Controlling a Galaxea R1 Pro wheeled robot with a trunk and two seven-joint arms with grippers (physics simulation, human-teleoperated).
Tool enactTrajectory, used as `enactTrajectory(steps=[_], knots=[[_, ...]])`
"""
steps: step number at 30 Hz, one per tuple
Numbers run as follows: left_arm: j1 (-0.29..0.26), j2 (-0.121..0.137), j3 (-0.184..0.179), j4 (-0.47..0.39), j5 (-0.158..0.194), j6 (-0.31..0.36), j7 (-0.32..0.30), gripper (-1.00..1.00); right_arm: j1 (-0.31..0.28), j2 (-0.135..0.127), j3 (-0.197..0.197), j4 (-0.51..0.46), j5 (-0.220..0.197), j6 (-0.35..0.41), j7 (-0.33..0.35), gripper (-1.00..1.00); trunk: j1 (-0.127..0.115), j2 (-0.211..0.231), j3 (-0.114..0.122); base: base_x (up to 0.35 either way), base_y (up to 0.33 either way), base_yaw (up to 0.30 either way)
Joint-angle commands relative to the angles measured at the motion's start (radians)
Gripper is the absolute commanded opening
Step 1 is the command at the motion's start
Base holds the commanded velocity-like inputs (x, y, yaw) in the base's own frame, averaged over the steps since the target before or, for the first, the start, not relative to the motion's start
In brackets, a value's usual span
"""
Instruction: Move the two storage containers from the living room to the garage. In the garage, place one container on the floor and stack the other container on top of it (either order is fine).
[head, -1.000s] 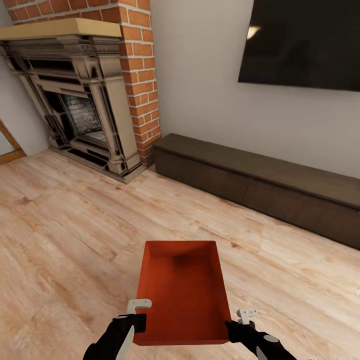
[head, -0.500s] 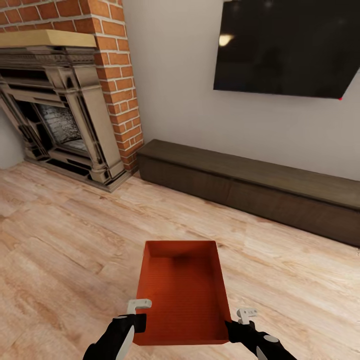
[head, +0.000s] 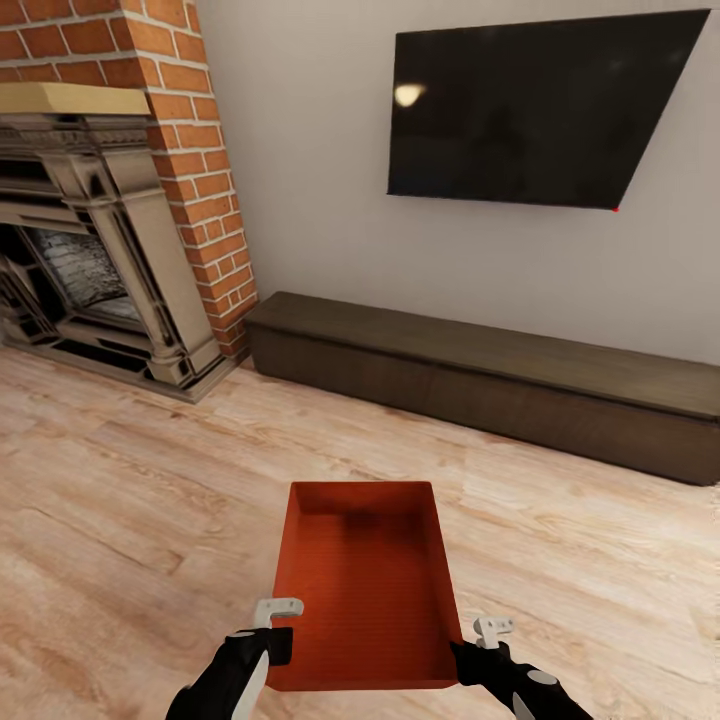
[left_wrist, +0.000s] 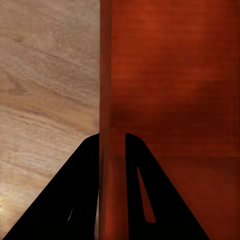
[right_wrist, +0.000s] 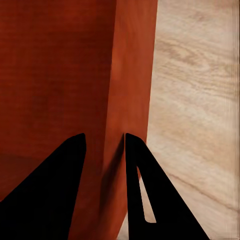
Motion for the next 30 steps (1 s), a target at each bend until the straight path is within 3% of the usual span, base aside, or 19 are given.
enactTrajectory(steps=[1, 30], knots=[[0.000, -0.001, 0.011, -0.005, -0.033, 0.007, 0.003, -1.00, 0.000, -0.001, 0.010, 0.001, -0.011, -0.001, 0.002, -1.00, -0.004, 0.007, 0.004, 0.000, 0.000, -0.187], [0.000, -0.001, 0.011, -0.003, -0.033, 0.007, 0.003, -1.00, 0.000, -0.001, 0.008, 0.001, -0.012, -0.001, 0.000, -1.00, -0.115, 0.210, 0.133, 0.000, 0.000, -0.186]])
